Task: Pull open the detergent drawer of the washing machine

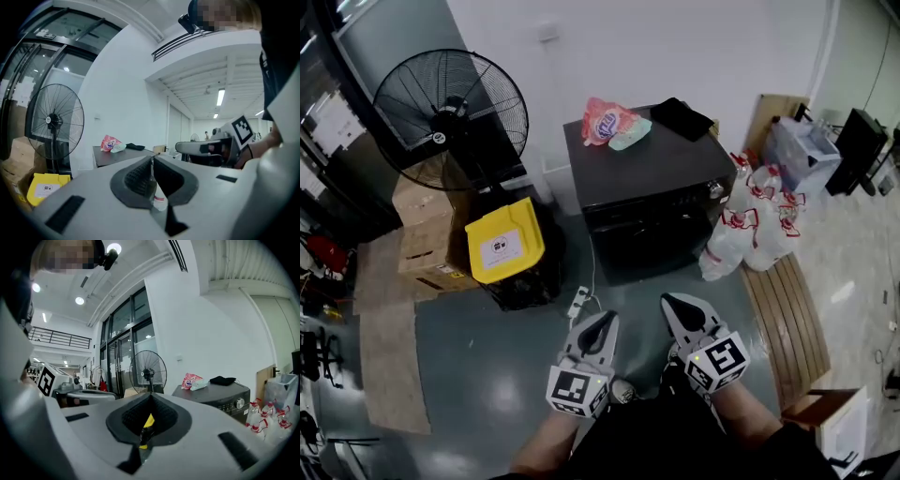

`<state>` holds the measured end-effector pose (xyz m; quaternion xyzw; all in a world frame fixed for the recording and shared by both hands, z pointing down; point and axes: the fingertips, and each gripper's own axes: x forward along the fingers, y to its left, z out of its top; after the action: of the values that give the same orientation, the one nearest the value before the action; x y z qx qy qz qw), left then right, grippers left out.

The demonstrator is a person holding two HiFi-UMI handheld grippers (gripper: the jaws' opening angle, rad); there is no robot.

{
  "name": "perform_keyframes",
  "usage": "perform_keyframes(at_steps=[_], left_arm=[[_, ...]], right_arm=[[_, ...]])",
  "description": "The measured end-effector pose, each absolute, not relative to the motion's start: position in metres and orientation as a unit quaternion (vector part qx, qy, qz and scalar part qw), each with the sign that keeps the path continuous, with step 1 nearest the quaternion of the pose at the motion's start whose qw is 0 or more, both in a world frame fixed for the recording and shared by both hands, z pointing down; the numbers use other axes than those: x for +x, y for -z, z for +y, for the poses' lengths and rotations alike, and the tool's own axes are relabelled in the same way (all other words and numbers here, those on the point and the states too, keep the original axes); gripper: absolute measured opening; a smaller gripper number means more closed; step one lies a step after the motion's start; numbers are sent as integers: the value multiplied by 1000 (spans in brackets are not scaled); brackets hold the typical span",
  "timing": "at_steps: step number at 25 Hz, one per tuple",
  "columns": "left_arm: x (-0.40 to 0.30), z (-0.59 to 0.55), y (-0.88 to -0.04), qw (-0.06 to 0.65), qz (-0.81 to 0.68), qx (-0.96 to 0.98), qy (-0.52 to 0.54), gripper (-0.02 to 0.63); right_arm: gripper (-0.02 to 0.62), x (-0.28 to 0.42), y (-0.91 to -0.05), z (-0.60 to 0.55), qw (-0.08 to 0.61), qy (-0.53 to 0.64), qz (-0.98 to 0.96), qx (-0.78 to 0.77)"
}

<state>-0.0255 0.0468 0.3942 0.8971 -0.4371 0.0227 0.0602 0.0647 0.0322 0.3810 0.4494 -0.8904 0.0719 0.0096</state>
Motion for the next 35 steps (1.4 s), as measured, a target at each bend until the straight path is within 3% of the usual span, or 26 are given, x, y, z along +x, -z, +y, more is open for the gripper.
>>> perform_keyframes(at_steps=[8, 9, 11, 21, 28, 35], left_arm=[[-30, 56, -386, 56, -433, 900, -20, 17], [-31, 57, -385, 56, -433, 900, -20, 17], [-33, 59, -386, 53, -431, 901, -17, 28], [-54, 65, -383, 40, -433, 901, -18, 238], [-82, 63, -387, 31, -443, 896, -15, 279], [-101, 50, -385, 36, -455, 889, -22, 293]], right_arm=[[14, 57, -380, 39, 4, -78, -891, 447], [51, 56, -380, 40, 2, -79, -891, 447], [64, 54, -381, 40, -1, -83, -891, 447], [248, 34, -387, 34, -7, -106, -889, 446], [341, 13, -391, 10, -42, -162, -885, 435], [380, -5, -406, -23, -56, -205, -880, 424]])
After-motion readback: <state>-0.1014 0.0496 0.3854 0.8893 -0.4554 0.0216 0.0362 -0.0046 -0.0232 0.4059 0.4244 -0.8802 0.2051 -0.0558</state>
